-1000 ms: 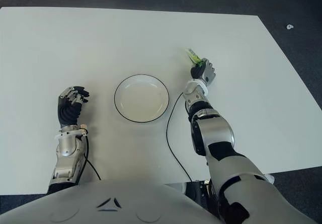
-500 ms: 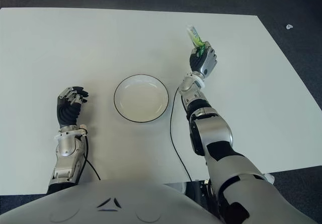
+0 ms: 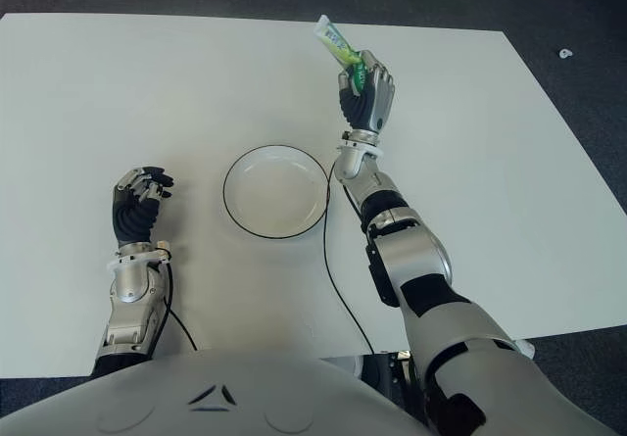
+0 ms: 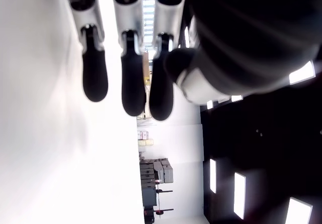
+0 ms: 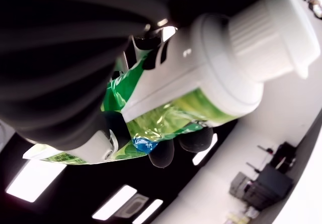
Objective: Put the toothpaste on the table into the plate.
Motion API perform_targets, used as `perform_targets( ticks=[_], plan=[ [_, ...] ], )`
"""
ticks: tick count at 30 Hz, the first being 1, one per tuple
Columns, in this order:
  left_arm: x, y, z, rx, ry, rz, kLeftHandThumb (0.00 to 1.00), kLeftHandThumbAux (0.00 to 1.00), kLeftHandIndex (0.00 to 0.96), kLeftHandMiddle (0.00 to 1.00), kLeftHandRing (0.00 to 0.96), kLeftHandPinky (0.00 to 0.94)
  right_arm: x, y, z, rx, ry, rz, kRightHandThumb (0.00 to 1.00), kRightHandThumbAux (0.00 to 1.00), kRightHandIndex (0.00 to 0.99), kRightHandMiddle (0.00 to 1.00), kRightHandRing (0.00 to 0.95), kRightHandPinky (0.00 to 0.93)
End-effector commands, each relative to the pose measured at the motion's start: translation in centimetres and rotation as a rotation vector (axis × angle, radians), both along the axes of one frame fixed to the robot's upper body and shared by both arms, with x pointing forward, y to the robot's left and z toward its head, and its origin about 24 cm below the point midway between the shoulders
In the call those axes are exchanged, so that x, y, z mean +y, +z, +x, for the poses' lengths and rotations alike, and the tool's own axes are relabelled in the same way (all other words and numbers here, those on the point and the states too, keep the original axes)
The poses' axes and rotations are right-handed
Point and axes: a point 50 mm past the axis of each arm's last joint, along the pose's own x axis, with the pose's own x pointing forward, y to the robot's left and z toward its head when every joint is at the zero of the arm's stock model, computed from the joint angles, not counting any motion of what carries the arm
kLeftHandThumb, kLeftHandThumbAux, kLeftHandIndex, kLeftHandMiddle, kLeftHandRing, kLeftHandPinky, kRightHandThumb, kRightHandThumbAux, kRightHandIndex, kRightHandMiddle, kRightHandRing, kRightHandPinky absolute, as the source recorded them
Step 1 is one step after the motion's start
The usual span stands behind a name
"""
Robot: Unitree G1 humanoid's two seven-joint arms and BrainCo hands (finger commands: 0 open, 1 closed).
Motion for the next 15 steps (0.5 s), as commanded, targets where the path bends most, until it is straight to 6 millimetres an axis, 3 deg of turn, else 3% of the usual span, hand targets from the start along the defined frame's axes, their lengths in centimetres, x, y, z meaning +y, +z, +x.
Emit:
perform_targets(
  ticks=[1,15],
  plan=[
    [0.0,-2.2,-1.2,0.128,0.011,-0.01,0.714,0.718,0.433,0.514,0.501,0.52,1.1,1.2,-0.1,-0.052,0.151,-0.05,0.741,0.713,0.44,0.911,0.9,0.901],
    [0.0,-2.1,-1.2,0.127,0.004,0.0,0.712,0.718,0.434,0.519,0.507,0.529,2.7,0.9,-1.8,0.028,0.575,-0.172,0.743,0.712,0.44,0.907,0.897,0.86]
  ],
)
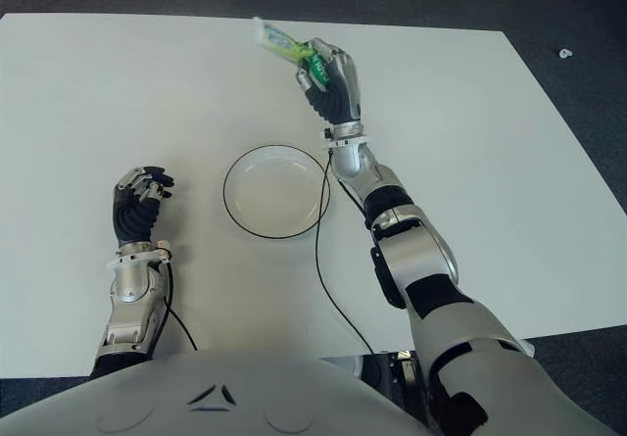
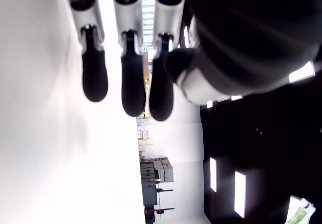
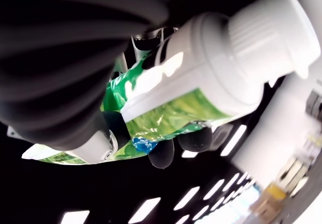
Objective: Put the toothpaste on the table into the plate.
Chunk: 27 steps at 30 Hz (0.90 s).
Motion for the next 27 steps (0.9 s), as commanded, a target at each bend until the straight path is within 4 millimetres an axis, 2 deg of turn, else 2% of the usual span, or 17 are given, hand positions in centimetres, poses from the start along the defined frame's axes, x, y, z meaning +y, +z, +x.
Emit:
perform_targets(
  ticks=[1,17,27],
  plan=[
    [0.1,-2.1,-1.2,0.125,0.013,-0.011,0.713,0.718,0.434,0.519,0.508,0.527,-0.6,-1.2,-0.8,0.066,0.075,-0.078,0.744,0.712,0.44,0.906,0.897,0.859],
    [0.0,-2.2,-1.1,0.118,0.01,-0.012,0.712,0.718,0.433,0.517,0.51,0.528,-0.9,-0.4,-2.6,0.09,0.265,-0.39,0.743,0.711,0.441,0.892,0.893,0.886],
    [0.0,-2.1,-1.1,0.117,0.014,-0.004,0.713,0.717,0.433,0.516,0.507,0.527,-1.8,-0.4,-3.3,0.196,0.311,-0.518,0.74,0.711,0.44,0.893,0.895,0.886]
  ],
)
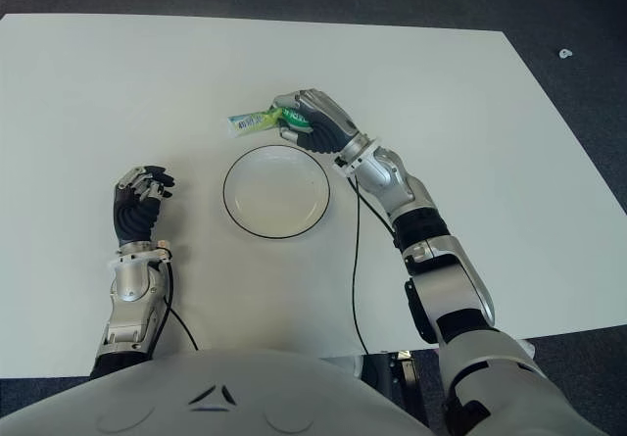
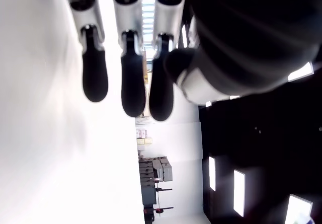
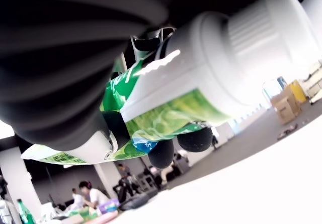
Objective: Put the toothpaste on the table into the plate.
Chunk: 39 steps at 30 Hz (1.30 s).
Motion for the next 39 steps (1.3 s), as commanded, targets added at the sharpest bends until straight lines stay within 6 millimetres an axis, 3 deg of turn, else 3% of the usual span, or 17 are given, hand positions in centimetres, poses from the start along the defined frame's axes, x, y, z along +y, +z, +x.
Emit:
perform_targets(
  ticks=[1,13,17,18,19,22,23,28,39],
  plan=[
    [0.1,-2.1,-1.2,0.122,0.018,-0.005,0.713,0.717,0.433,0.516,0.507,0.525,-0.8,-0.3,-0.4,0.057,-0.012,-0.07,0.74,0.711,0.44,0.893,0.895,0.887],
    [0.2,-2.1,-1.1,0.12,0.014,-0.009,0.713,0.718,0.434,0.516,0.504,0.521,-1.9,0.3,-1.7,0.133,-0.025,-0.239,0.739,0.71,0.441,0.88,0.883,0.858],
    [0.2,-2.1,-1.1,0.117,0.014,-0.01,0.713,0.718,0.434,0.515,0.503,0.521,-2.1,0.4,-2.0,0.149,-0.028,-0.285,0.735,0.703,0.44,0.789,0.793,0.726],
    [0.2,-2.1,-1.1,0.117,0.015,-0.01,0.713,0.718,0.434,0.515,0.503,0.52,-2.2,0.4,-2.1,0.154,-0.028,-0.297,0.746,0.609,0.378,0.618,0.63,0.598],
    [0.2,-2.0,-1.1,0.119,0.016,-0.009,0.713,0.718,0.434,0.514,0.503,0.52,-2.4,0.4,-2.2,0.154,-0.026,-0.321,0.754,0.548,0.337,0.506,0.524,0.515],
    [0.2,-2.0,-1.1,0.122,0.019,-0.007,0.713,0.718,0.433,0.515,0.503,0.525,-2.7,0.4,-2.6,0.147,-0.029,-0.364,0.614,0.443,0.139,0.187,0.183,0.189],
    [0.2,-2.0,-1.1,0.124,0.02,-0.007,0.713,0.718,0.433,0.515,0.504,0.525,-2.8,0.4,-2.6,0.138,-0.035,-0.375,0.58,0.408,0.091,0.12,0.117,0.121],
    [0.2,-2.1,-1.1,0.132,0.022,-0.004,0.712,0.718,0.433,0.517,0.504,0.512,-2.9,0.2,-2.8,0.111,-0.047,-0.347,0.491,0.281,0.015,0.02,0.019,0.02],
    [0.3,-2.1,-1.1,0.14,0.022,-0.003,0.713,0.718,0.433,0.517,0.503,0.52,-3.0,0.1,-2.9,0.115,-0.024,-0.256,0.431,0.167,0.0,0.0,0.0,0.0]
  ],
)
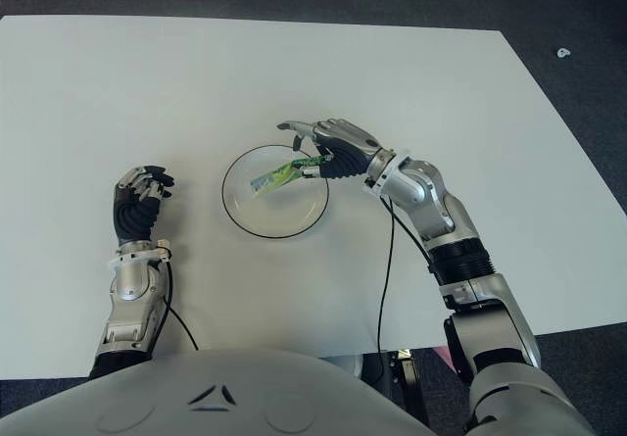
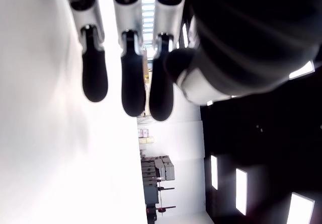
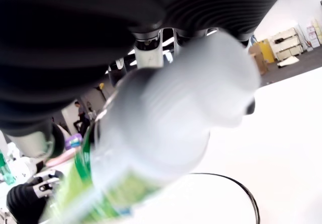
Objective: Put the toothpaste on the table into the plate.
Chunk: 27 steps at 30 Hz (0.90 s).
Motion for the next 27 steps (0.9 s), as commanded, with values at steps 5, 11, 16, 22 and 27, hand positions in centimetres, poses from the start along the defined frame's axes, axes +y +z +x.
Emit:
perform_targets(
  ticks=[5,11,16,22,27],
  plan=[
    [0.26,-2.0,-1.23,0.124,0.019,-0.008,0.714,0.718,0.434,0.515,0.502,0.525,-0.16,-0.25,-0.23,0.015,0.008,0.028,0.428,0.148,0.0,0.0,0.0,0.0],
    [0.28,-1.95,-1.24,0.124,0.02,-0.008,0.714,0.718,0.434,0.514,0.505,0.533,-0.15,-0.27,-0.27,0.011,0.005,0.031,0.419,0.136,0.0,0.0,0.0,0.0],
    [0.22,-1.89,-1.25,0.125,0.024,-0.006,0.714,0.718,0.434,0.516,0.508,0.531,-0.23,-0.36,-0.31,0.013,0.002,0.036,0.408,0.135,0.0,0.0,0.0,0.0],
    [0.25,-1.88,-1.25,0.125,0.025,-0.005,0.713,0.718,0.433,0.516,0.504,0.514,-0.21,-0.39,-0.38,0.021,0.012,0.064,0.394,0.145,0.0,0.0,0.0,0.0],
    [0.26,-1.88,-1.24,0.126,0.023,-0.005,0.713,0.718,0.433,0.515,0.502,0.51,-0.39,-0.44,-0.48,0.036,0.024,0.094,0.383,0.157,0.0,0.0,0.0,0.0]
  ],
)
